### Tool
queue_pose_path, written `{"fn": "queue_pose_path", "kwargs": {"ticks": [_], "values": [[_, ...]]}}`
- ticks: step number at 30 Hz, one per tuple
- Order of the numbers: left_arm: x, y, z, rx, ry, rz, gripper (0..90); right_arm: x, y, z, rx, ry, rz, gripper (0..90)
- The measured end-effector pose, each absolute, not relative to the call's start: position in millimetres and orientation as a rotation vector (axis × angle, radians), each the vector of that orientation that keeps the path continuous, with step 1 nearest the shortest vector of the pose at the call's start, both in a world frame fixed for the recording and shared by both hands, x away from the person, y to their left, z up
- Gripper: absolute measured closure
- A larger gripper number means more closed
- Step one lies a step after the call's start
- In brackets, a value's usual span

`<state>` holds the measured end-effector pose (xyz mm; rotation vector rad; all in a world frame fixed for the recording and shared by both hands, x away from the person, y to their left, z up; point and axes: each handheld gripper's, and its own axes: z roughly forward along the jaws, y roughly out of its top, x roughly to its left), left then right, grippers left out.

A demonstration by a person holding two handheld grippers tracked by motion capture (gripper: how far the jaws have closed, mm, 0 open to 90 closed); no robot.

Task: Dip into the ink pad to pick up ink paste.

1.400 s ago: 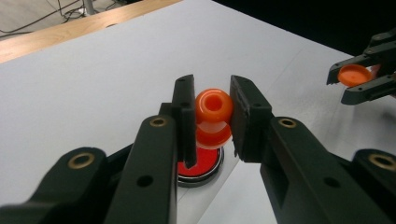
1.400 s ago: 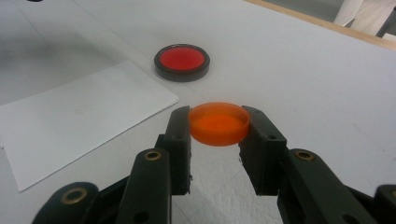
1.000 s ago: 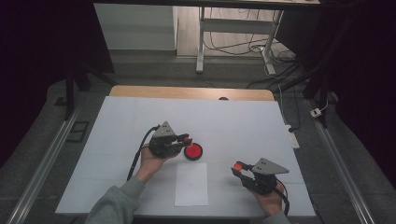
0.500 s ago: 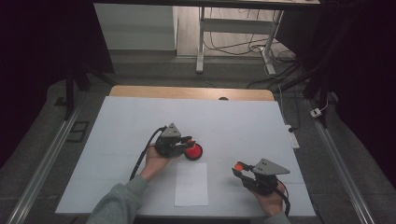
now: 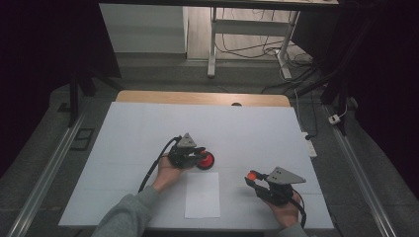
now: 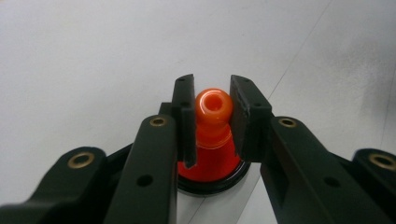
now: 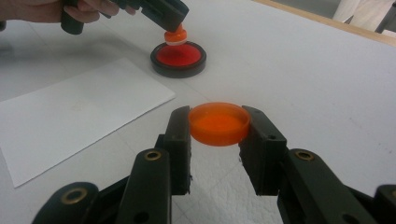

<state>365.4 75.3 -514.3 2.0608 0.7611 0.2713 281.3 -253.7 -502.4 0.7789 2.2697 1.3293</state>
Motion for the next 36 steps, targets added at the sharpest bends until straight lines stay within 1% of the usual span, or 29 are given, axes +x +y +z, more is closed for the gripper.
{"fn": "queue_pose_path", "kwargs": {"ticks": [22,36], "values": [[365.3,72.3,-524.6,2.103,0.763,0.308,72.6,281.4,-251.1,-503.3,0.767,2.279,1.322,64.5],[363.6,72.6,-530.8,2.075,0.764,0.315,72.9,280.3,-249.7,-502.8,0.757,2.282,1.322,64.5]]}}
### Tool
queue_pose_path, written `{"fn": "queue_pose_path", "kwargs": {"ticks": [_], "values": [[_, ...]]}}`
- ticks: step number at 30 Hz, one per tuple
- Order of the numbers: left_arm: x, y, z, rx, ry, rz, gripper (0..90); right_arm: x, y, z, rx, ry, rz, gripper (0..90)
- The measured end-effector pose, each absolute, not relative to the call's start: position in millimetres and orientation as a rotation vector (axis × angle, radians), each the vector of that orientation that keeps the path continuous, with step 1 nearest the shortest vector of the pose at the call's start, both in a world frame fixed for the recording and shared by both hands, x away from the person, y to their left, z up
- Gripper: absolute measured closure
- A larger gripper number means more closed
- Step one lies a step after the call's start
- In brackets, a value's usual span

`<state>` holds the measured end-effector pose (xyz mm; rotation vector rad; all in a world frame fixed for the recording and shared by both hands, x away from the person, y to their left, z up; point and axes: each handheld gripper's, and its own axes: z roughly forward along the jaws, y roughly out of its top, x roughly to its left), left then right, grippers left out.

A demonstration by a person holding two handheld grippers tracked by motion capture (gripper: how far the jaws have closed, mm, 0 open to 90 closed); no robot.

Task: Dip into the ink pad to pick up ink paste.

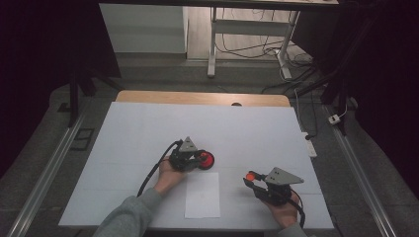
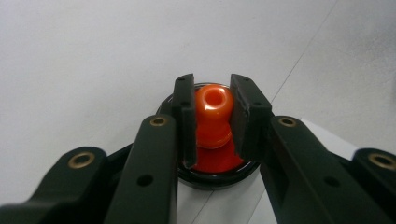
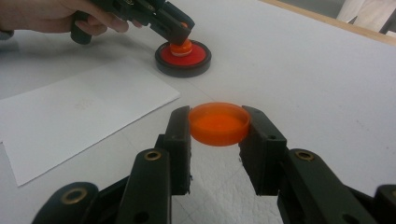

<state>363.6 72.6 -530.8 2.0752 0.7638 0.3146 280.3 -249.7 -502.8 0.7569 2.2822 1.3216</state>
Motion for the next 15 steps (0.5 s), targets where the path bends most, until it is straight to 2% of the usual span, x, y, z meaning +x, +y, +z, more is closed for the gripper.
{"fn": "queue_pose_path", "kwargs": {"ticks": [15], "values": [[363.9,72.3,-531.2,2.078,0.765,0.314,73.0,279.7,-248.4,-502.6,0.754,2.283,1.321,64.4]]}}
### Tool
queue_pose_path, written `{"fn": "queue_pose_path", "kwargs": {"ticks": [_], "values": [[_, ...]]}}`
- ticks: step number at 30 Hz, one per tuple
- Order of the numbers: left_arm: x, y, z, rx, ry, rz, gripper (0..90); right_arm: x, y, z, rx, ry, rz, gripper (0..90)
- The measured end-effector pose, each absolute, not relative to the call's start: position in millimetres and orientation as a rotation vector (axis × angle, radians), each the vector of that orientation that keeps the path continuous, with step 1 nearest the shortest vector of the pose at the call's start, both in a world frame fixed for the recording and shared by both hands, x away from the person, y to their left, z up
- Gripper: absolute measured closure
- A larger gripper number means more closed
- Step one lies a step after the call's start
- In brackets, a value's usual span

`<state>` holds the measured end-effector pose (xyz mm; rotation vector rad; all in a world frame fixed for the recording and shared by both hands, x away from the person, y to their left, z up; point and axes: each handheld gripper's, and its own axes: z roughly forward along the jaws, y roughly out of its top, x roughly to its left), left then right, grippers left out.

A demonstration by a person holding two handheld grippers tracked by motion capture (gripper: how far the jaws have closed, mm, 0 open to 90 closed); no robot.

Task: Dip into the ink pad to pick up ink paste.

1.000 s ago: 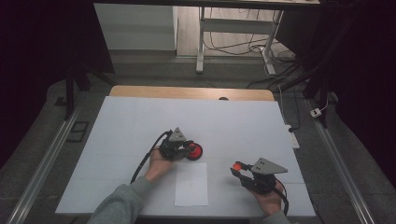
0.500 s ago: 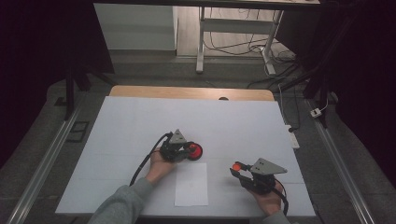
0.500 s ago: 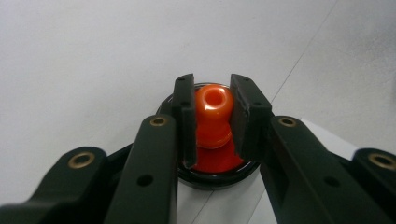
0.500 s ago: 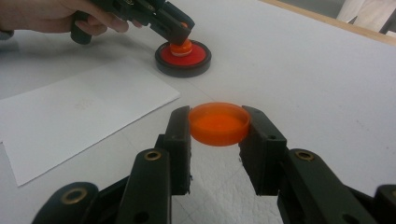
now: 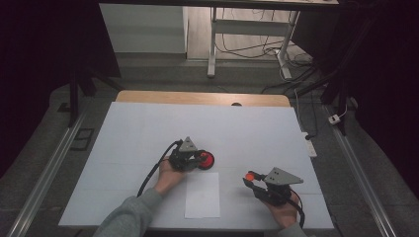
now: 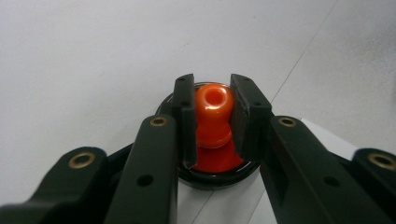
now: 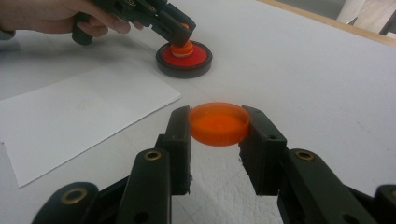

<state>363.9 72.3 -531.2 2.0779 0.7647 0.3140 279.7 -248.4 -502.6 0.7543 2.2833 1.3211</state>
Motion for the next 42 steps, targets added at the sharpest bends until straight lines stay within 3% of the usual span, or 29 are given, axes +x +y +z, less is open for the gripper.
{"fn": "queue_pose_path", "kwargs": {"ticks": [18,26,42], "values": [[365.7,73.3,-529.0,2.08,0.756,0.305,72.8,279.3,-247.4,-501.9,0.741,2.286,1.318,64.5],[363.7,93.2,-509.2,1.909,0.771,0.269,72.8,280.6,-248.3,-501.7,0.747,2.287,1.329,64.4],[363.0,80.2,-514.1,1.985,0.763,0.266,72.7,280.8,-247.9,-501.6,0.737,2.29,1.329,64.4]]}}
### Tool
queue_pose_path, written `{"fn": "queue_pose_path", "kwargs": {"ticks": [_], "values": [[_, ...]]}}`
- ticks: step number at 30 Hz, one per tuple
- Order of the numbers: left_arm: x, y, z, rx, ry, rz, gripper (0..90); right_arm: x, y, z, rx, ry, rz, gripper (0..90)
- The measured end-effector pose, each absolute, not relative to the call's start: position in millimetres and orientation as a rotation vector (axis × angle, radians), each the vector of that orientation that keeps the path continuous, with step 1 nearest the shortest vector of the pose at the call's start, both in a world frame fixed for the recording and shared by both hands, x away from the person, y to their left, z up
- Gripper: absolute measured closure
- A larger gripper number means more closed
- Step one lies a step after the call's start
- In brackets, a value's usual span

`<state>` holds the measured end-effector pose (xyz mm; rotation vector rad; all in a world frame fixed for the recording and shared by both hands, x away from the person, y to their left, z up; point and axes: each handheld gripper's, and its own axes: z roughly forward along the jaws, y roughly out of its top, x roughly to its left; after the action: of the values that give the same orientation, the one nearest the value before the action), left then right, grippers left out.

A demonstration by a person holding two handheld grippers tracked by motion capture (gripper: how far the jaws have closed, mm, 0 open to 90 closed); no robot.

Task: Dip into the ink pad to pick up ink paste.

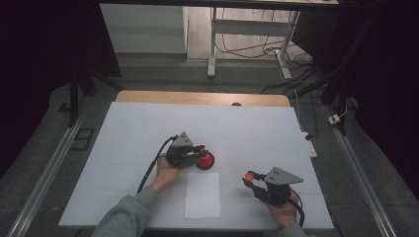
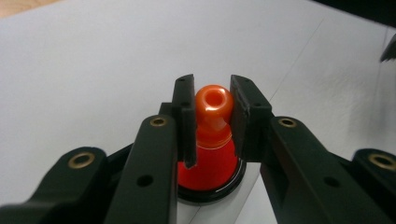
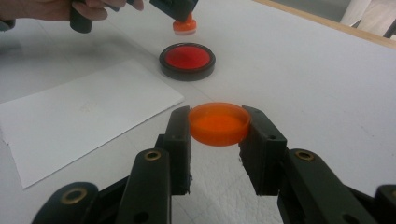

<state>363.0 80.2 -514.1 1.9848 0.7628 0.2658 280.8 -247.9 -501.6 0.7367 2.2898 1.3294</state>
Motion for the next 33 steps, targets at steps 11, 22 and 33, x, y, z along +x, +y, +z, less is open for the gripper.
{"fn": "queue_pose_path", "kwargs": {"ticks": [11,22,33], "values": [[365.6,75.0,-525.8,2.036,0.768,0.261,72.6,280.6,-247.4,-501.6,0.738,2.294,1.33,64.4],[365.0,72.5,-530.7,2.064,0.762,0.276,72.7,280.1,-247.7,-500.7,0.738,2.29,1.335,64.4],[362.5,69.7,-531.5,2.075,0.761,0.307,72.9,279.2,-247.5,-500.2,0.737,2.289,1.336,64.4]]}}
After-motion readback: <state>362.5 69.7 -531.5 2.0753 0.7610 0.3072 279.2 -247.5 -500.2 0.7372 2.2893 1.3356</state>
